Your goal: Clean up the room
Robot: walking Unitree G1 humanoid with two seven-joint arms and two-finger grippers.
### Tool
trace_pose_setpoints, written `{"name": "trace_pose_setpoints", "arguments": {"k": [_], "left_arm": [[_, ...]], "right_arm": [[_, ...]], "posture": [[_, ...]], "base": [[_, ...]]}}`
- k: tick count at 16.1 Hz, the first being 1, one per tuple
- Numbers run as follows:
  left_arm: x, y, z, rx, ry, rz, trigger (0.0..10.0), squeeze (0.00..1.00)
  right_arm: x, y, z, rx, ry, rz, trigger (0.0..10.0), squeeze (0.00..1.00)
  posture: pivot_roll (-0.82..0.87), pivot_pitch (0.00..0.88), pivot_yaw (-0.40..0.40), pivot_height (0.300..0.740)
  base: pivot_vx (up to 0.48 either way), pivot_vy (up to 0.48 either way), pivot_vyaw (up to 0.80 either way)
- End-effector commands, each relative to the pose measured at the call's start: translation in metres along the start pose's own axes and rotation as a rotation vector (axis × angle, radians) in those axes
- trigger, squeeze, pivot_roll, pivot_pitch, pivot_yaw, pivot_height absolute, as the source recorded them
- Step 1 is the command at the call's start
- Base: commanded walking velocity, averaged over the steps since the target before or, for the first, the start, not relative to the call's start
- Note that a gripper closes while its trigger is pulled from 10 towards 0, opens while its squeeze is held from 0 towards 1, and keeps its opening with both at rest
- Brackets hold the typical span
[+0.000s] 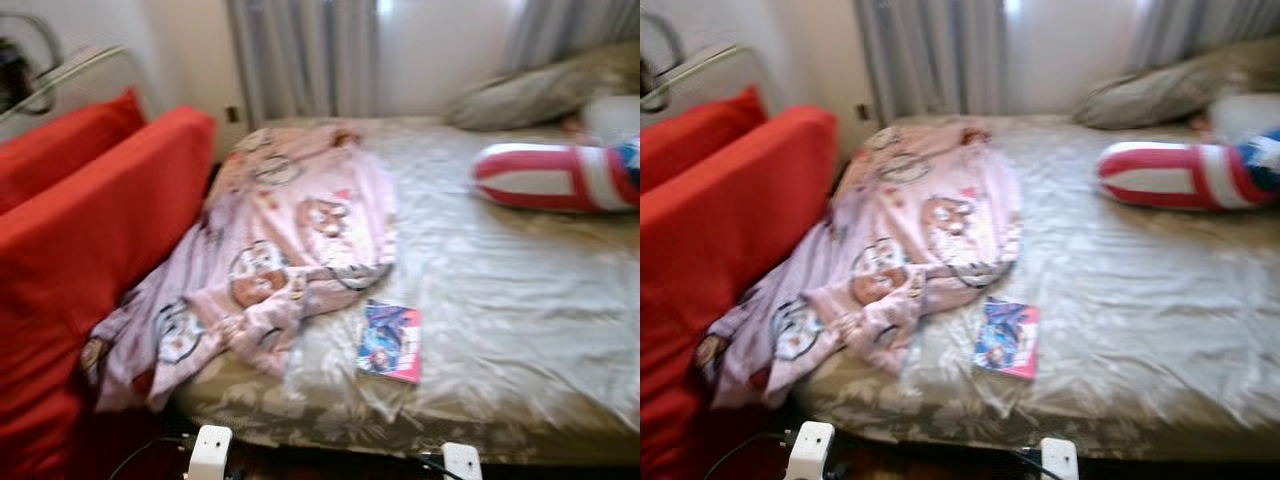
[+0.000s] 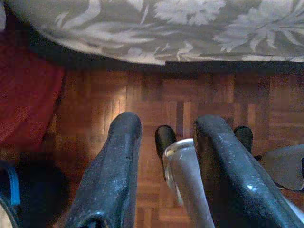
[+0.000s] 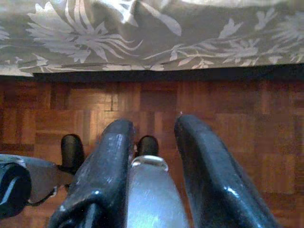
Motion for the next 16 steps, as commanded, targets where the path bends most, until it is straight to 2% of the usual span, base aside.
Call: {"name": "trace_pose_setpoints", "arguments": {"k": [1, 4, 5, 6, 10, 16], "left_arm": [[-0.001, 0.003, -0.001, 0.011, 0.004, 0.006, 10.0, 0.00], [-0.001, 0.000, -0.005, 0.011, 0.014, -0.009, 10.0, 0.00], [-0.001, -0.001, -0.006, 0.013, 0.017, -0.014, 10.0, 0.00], [-0.001, -0.002, -0.006, 0.012, 0.016, -0.015, 10.0, 0.00], [-0.001, 0.000, -0.005, -0.004, 0.013, -0.008, 10.0, 0.00], [0.000, -0.001, -0.002, -0.018, 0.005, -0.006, 10.0, 0.00]], "right_arm": [[0.000, -0.004, 0.000, -0.001, 0.000, -0.001, 10.0, 0.00], [-0.007, -0.039, -0.009, 0.000, 0.009, -0.037, 10.0, 0.00], [-0.008, -0.045, -0.012, -0.004, 0.013, -0.041, 10.0, 0.00], [-0.009, -0.046, -0.013, -0.004, 0.016, -0.042, 10.0, 0.00], [-0.007, -0.029, -0.015, 0.004, 0.015, -0.024, 10.0, 0.00], [-0.006, -0.035, -0.008, 0.001, 0.003, -0.034, 10.0, 0.00]], "posture": [[0.01, 0.000, 0.022, 0.740], [0.01, 0.000, 0.023, 0.740], [0.01, 0.000, 0.022, 0.740], [0.01, 0.000, 0.021, 0.740], [0.01, 0.000, 0.015, 0.740], [0.01, 0.000, 0.006, 0.740]], "base": [[0.000, 0.000, 0.00], [0.000, 0.000, 0.00], [0.000, 0.000, 0.00], [0.000, 0.000, 0.00], [0.263, 0.000, 0.00], [0.275, 0.000, 0.00]]}}
Point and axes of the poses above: a point about 5 cm out from each wrist's last joint towards the gripper, its own x axis pointing out of the wrist towards the gripper, its own z axis along the axis of the wrist's last joint, y = z × x, the point moved 2 cm from there along x, pointing out of the wrist towards the gripper, and after that the axes turned 10 degrees about -x, right-handed, at the moved point
